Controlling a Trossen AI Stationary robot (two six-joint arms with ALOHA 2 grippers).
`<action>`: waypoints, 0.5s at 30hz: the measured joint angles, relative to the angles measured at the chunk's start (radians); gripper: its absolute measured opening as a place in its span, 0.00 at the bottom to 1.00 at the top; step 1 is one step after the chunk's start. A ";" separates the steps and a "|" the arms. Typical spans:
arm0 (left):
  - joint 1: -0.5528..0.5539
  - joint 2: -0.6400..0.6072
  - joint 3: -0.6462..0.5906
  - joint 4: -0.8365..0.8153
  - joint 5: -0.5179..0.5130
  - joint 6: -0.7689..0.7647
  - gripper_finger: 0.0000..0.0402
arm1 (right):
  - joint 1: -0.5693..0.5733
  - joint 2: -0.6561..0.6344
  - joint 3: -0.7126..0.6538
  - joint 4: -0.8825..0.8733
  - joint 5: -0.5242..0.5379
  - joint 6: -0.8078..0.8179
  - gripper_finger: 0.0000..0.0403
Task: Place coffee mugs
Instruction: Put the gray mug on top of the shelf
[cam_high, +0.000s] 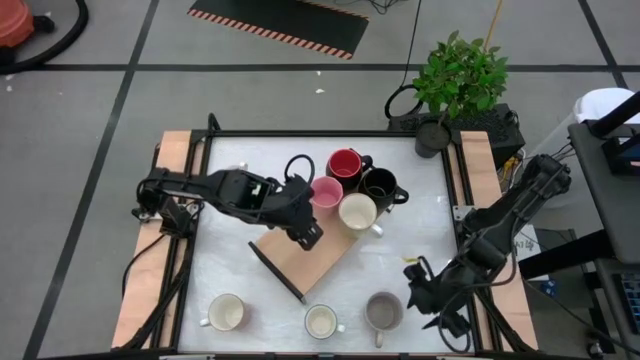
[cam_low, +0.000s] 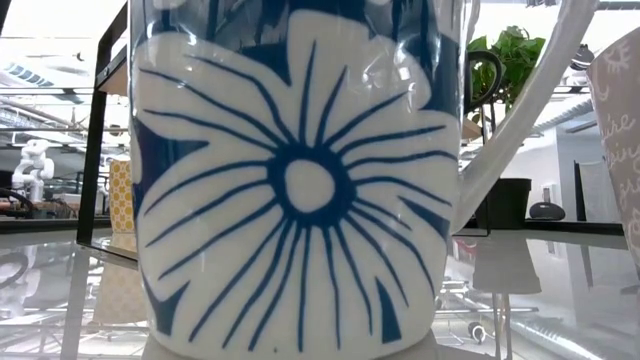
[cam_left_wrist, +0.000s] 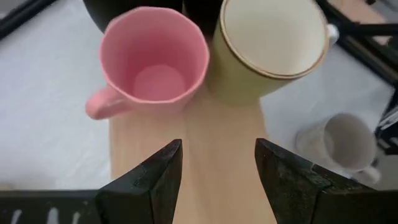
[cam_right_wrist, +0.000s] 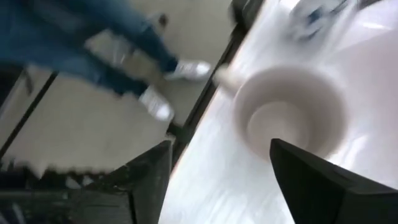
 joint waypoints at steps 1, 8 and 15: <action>-0.005 0.000 0.000 0.002 -0.001 -0.019 0.52 | 0.000 0.000 -0.018 0.006 -0.026 -0.018 0.65; -0.047 0.000 0.000 0.005 -0.001 -0.147 0.52 | 0.000 0.003 -0.065 0.057 -0.017 -0.223 0.65; -0.072 0.000 0.000 0.028 -0.001 -0.187 0.52 | 0.003 0.117 -0.089 0.214 -0.022 -0.367 0.64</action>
